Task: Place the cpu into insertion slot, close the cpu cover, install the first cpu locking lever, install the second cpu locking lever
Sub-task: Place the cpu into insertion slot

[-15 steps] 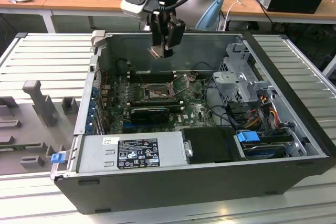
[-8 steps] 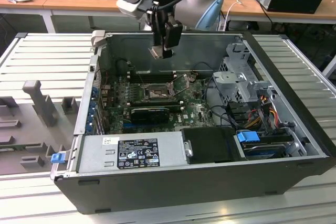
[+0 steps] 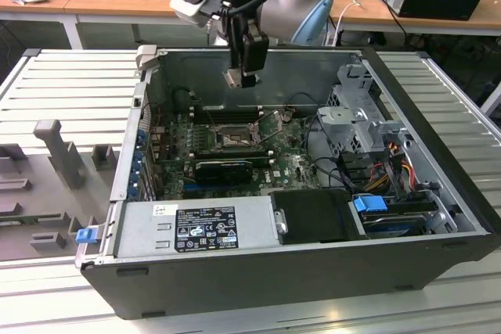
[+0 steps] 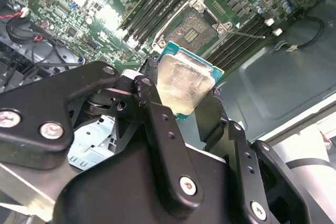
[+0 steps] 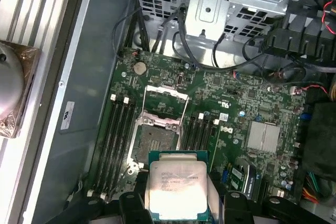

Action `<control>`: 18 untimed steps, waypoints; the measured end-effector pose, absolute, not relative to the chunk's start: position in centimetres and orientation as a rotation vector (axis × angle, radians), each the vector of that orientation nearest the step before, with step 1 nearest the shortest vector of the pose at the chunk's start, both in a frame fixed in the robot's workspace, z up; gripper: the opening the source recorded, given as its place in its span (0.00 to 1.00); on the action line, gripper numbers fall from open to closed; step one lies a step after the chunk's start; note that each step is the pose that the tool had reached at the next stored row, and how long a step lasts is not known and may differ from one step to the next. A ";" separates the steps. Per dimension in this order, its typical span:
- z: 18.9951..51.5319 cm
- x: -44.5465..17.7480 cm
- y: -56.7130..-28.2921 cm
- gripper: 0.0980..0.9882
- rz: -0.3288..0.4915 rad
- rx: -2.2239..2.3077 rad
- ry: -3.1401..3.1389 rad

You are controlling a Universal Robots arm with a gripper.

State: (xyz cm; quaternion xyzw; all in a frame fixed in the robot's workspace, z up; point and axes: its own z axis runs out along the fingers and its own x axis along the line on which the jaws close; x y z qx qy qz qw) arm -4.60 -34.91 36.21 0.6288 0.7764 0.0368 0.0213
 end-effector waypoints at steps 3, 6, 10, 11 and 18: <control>36.2 -4.6 -34.9 0.48 0.114 1.968 2.391; 36.2 -4.6 -34.9 0.48 0.113 1.985 2.376; 36.2 -4.6 -34.9 0.48 0.112 2.014 2.350; 36.2 -4.6 -34.9 0.48 0.112 2.023 2.342; 36.2 -4.6 -34.9 0.48 0.109 2.092 2.277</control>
